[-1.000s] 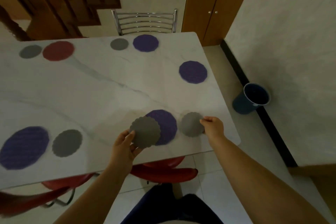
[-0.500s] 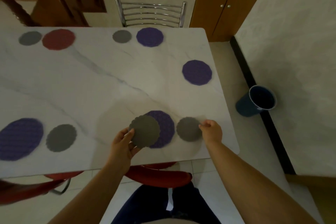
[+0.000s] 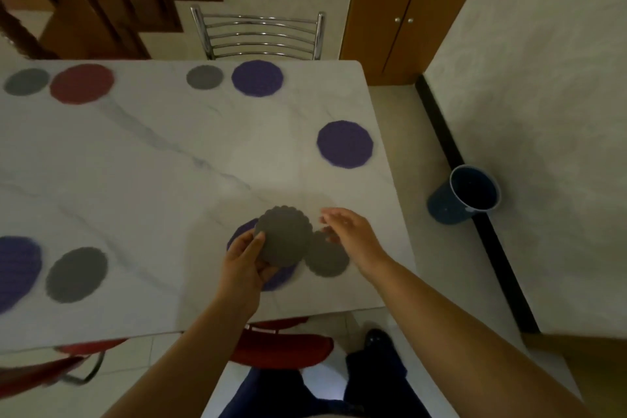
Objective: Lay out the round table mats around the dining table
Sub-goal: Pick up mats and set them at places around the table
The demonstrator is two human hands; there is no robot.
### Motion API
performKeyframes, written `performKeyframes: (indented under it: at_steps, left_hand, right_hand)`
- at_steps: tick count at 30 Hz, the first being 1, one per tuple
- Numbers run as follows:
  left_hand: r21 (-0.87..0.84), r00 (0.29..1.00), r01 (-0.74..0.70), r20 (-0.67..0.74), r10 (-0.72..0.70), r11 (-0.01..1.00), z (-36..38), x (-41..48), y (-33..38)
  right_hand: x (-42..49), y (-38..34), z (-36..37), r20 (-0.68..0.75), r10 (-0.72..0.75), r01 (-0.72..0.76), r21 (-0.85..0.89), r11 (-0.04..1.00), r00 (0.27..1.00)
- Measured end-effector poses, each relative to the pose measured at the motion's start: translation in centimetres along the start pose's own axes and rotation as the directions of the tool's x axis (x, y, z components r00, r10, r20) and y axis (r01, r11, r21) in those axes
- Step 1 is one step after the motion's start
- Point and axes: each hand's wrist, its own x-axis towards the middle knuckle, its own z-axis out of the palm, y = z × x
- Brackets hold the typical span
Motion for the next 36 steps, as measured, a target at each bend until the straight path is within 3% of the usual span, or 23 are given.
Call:
performKeyframes:
  at_steps: [5, 17, 26, 36]
  left_hand:
    - [-0.061, 0.996, -0.057, -0.071, 0.053, 0.997, 5.6, -0.2, -1.8]
    - [-0.351, 0.943, -0.258, -0.296, 0.155, 0.900, 19.3, -4.8, -9.8]
    - [-0.406, 0.877, -0.353, -0.458, 0.146, 0.843, 20.1, -2.8, -9.4]
    - [-0.405, 0.877, -0.345, -0.459, 0.138, 0.847, 23.6, 3.1, -7.2]
  right_hand:
    - [1.5, -1.2, -3.5, 0.234, -0.033, 0.054, -0.085, 0.995, 0.972]
    - [4.3, -5.9, -15.9, 0.559, -0.024, 0.154, -0.185, 0.971, 0.828]
    - [8.6, -7.4, -13.1, 0.685, 0.029, 0.170, -0.222, 0.960, 0.728]
    - [19.1, -11.9, -15.1, 0.590, 0.043, 0.102, -0.210, 0.972, 0.806]
